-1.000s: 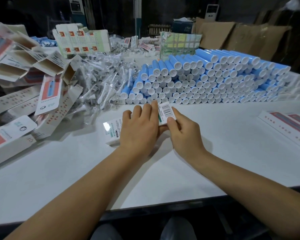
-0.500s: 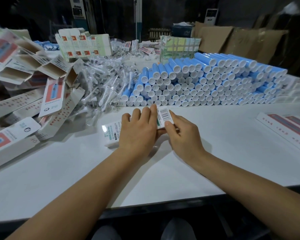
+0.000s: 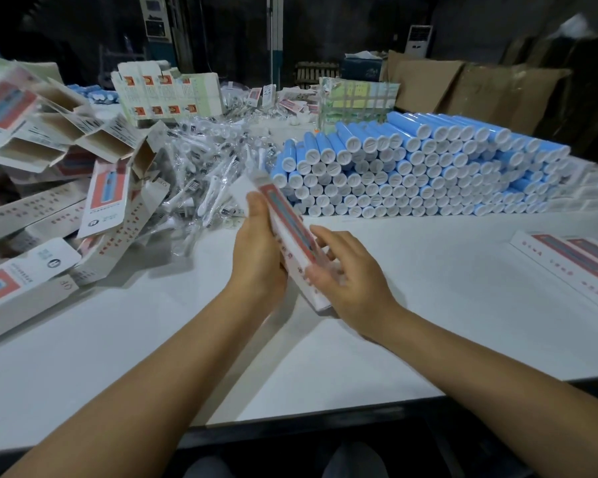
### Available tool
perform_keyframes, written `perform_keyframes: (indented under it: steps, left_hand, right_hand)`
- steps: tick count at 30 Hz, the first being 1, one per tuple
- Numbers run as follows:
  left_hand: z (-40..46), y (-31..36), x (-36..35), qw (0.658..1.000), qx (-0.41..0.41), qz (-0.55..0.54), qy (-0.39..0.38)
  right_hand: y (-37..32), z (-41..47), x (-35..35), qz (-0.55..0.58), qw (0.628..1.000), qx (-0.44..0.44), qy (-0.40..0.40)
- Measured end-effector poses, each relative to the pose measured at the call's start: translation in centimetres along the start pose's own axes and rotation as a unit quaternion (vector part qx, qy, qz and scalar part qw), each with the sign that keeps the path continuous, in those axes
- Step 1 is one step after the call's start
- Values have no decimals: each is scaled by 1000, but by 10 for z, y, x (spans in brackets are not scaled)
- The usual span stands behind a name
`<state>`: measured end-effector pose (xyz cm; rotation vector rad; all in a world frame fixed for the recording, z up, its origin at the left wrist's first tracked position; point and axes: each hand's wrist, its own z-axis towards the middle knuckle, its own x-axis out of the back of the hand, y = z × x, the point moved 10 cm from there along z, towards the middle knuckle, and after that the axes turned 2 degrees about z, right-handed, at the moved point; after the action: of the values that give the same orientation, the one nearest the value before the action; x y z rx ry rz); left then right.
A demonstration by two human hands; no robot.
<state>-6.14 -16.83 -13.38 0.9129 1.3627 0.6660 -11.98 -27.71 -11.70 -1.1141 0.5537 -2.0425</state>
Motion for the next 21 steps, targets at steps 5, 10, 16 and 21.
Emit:
perform_keyframes:
  steps: [5,10,16,21]
  left_hand:
    - [0,-36,9,971,165,-169,30]
    - [1,-36,8,976,151,-154,29]
    - [4,-37,10,994,104,2,18]
    - [6,-43,4,994,105,16,-33]
  right_hand:
    - [-1,-1,-13,-57,997,-2,-43]
    - [2,1,-12,-68,997,-6,-42]
    - [8,14,39,-63,996,-53,28]
    - [33,6,140,-147,980,-92,97]
